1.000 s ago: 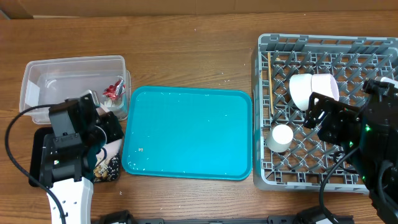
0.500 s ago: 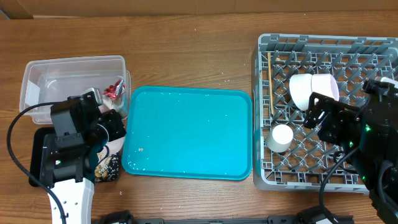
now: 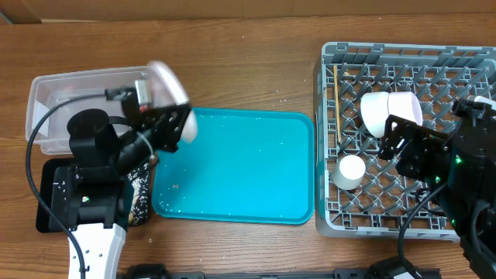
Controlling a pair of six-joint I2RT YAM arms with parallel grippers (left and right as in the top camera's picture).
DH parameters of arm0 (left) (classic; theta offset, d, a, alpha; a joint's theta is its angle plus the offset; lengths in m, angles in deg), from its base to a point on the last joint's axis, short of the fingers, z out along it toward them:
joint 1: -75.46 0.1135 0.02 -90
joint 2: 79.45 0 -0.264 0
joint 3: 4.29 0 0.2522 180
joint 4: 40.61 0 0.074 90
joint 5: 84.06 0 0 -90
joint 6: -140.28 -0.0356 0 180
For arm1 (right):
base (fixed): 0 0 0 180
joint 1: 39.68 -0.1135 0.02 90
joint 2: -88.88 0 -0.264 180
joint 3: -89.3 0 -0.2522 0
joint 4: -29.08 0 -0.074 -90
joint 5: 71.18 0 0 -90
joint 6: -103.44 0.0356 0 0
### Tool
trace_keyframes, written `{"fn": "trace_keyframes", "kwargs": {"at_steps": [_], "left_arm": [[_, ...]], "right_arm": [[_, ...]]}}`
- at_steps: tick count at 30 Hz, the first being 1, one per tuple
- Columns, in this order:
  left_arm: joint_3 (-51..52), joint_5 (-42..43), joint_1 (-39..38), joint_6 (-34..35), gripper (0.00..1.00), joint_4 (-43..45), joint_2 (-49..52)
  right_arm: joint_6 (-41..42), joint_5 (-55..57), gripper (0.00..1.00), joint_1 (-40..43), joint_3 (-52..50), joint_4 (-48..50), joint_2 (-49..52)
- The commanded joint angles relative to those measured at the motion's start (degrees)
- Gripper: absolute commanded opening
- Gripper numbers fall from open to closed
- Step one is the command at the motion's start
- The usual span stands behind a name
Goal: Sort waste into correct bins and load items into the dishwasher
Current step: 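Carry the empty plate across the tray toward the rack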
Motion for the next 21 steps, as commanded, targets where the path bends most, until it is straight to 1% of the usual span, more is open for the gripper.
{"fn": "trace_keyframes", "kwargs": {"at_steps": [1,6,8,12,15,18,21], "left_arm": [[-1.75,11.45,-5.75,9.64,0.04,12.09,1.38],[-1.75,10.16,-15.65,18.03,0.04,33.11,8.35],[-1.75,9.79,-19.28,19.89,0.04,39.8,12.31],[-1.75,9.81,-24.83,27.19,0.04,52.72,21.84],[-1.75,9.79,-28.24,30.93,0.04,62.82,28.87],[-2.4,9.81,-31.04,33.48,0.04,69.59,34.84],[-4.46,9.79,-33.53,34.07,0.04,72.59,39.89]], "right_arm": [[0.09,-0.09,1.0,0.37,1.07,0.31,-0.15],[0.09,-0.09,1.0,0.37,1.07,0.31,-0.15],[0.09,-0.09,1.0,0.37,1.07,0.31,-0.15],[0.09,-0.09,1.0,0.37,1.07,0.31,-0.15],[0.09,-0.09,1.0,0.37,1.07,0.31,-0.15],[0.09,-0.09,1.0,0.37,1.07,0.31,-0.15],[0.09,-0.09,1.0,0.37,1.07,0.31,-0.15]]}}
